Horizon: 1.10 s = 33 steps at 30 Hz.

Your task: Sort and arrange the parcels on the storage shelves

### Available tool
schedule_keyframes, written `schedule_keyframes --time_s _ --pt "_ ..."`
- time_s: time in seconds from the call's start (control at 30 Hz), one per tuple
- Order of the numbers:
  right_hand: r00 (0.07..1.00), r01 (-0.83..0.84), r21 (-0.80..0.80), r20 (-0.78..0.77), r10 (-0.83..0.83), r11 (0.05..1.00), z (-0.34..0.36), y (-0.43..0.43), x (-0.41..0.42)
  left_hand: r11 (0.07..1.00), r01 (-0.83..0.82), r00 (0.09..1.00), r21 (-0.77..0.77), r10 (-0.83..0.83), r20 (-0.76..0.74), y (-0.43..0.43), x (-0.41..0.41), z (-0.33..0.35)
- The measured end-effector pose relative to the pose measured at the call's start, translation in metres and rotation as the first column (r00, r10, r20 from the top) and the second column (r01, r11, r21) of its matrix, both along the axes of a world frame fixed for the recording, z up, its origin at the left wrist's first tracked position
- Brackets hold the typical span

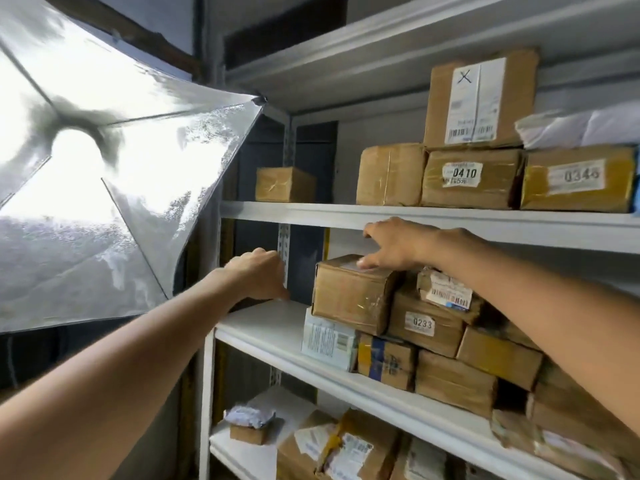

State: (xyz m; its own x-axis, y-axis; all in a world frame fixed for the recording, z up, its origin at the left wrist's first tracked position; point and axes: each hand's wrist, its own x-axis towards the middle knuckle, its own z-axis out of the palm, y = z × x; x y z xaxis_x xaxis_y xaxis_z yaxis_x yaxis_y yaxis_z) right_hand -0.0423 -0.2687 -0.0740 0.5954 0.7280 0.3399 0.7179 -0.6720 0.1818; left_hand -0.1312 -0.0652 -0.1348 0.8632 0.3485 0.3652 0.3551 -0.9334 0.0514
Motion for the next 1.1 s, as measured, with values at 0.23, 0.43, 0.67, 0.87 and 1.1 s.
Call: schedule_keyframes --time_s 0.23,0.43,0.67,0.87,1.1 --pt "0.988 0.060 0.210 0.127 -0.088 0.976 0.047 0.008 0.037 0.988 0.141 0.969 0.054 -0.149 0.198 0.008 0.081 0.068" --pt "0.951 0.112 0.291 0.247 -0.188 0.950 0.070 0.014 0.056 0.964 0.249 0.908 0.096 -0.267 0.322 0.028 0.146 0.127" --pt "0.899 0.285 0.338 0.229 -0.372 0.897 0.084 0.023 0.072 0.885 0.439 0.810 0.155 -0.464 0.358 0.039 0.204 0.151" --pt "0.870 0.351 0.383 0.203 -0.449 0.854 0.088 0.044 0.080 0.829 0.556 0.748 0.059 -0.530 0.400 0.035 0.228 0.151" --pt "0.851 0.423 0.405 0.129 -0.508 0.811 0.081 0.060 0.083 0.790 0.610 0.721 -0.063 -0.521 0.456 0.026 0.246 0.143"
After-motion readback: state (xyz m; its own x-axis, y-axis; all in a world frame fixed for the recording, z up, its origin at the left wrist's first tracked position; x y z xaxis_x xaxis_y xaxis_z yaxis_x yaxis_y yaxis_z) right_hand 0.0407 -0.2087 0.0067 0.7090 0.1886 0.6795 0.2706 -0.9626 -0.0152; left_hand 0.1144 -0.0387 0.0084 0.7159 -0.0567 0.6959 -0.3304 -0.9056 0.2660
